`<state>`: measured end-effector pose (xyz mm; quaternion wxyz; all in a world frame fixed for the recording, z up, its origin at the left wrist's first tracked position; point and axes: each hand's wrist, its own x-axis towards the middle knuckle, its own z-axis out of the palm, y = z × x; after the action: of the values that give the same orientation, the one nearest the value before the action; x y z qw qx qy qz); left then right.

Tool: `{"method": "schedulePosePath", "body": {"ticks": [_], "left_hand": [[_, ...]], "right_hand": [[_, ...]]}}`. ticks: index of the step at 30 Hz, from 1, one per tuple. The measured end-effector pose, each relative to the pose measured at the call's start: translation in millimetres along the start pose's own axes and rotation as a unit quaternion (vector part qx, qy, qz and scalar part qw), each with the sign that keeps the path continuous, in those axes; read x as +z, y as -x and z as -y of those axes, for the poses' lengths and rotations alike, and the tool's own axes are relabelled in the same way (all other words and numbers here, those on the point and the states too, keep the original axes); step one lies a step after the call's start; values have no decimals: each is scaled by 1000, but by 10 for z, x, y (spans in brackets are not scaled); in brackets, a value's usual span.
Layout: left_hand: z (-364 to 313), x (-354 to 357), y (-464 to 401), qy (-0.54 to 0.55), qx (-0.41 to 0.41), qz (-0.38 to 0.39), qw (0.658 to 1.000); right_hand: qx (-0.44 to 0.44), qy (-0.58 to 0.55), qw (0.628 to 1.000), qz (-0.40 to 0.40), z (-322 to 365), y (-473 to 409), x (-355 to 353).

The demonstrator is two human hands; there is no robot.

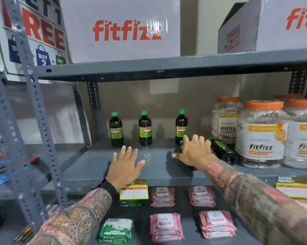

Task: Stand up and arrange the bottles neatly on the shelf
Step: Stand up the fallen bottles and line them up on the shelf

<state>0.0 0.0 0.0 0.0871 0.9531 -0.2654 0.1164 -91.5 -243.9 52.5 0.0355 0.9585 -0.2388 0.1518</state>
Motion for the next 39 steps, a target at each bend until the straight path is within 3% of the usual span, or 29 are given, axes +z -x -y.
{"method": "schedulePosePath", "body": {"ticks": [4,7,10,22,30,36,39], "left_hand": [[53,80,-126,48,-38,90,994],[54,156,-173,49,-46,114,991],[108,152,-206,42,-46,125,990],[930,61,-148,35,-132,112,984],[944,110,-109,16,-141,99,985],[939,103,-106,13,-138,88,986],[944,104,-116,11,-138,85,987]], "right_hand": [[30,40,998,29,90,-123,64],[17,50,999,-15,158,-152,154],[-2,24,1000,-3,247,-184,150],[-131,-86,986,54,1544,-222,240],[-108,-112,982,104,2118,-353,254],[-105,-228,965,69,2205,-511,319],[-114,-339,934,20,2233,-583,421]]}}
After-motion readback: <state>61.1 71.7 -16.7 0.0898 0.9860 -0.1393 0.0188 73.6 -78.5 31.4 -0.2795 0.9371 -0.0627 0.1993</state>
